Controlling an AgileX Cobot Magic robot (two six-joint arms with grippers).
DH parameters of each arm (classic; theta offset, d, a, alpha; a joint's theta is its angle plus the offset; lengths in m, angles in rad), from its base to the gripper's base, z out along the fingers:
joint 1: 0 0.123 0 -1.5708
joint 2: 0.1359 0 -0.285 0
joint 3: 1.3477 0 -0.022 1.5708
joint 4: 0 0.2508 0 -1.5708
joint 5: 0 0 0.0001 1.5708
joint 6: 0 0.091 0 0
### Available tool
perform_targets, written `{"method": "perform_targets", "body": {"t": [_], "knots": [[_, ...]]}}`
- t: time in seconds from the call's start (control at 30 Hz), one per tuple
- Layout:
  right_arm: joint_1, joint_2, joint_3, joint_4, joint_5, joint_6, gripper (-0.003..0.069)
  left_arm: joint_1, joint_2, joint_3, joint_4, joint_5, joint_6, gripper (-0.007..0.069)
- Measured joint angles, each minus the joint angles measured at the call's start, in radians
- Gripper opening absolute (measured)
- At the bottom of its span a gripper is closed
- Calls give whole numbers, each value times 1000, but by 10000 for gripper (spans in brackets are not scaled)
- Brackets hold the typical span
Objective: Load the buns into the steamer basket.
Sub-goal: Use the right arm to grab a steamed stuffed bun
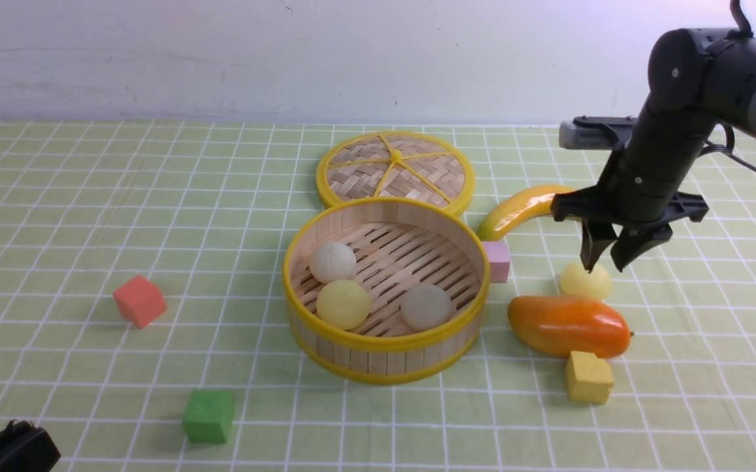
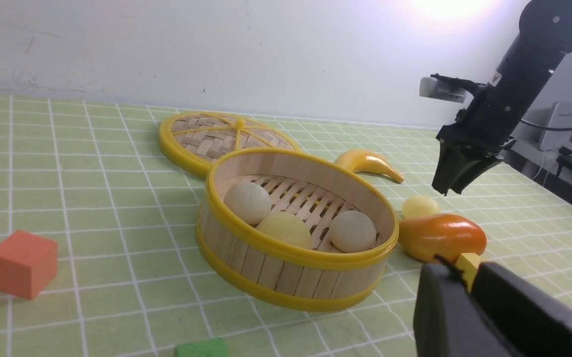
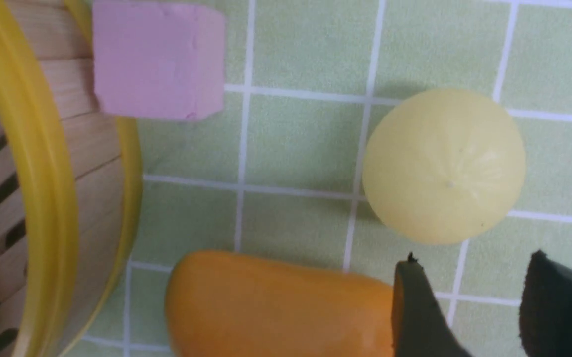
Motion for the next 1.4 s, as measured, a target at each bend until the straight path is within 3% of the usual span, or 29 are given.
{"method": "perform_targets", "body": {"t": [0.63, 0.77, 1.13, 1.4], "knots": [[0, 78, 0, -6, -82, 1, 296, 0, 0, 0, 0, 0, 0, 95], [0, 83, 0, -6, -95, 1, 253, 0, 0, 0, 0, -1, 0, 95], [0, 74, -3, -28, -94, -44, 13, 0, 0, 0, 0, -1, 0, 103], [14, -70, -3, -19, -62, -77, 0, 0, 0, 0, 0, -1, 0, 109]]}}
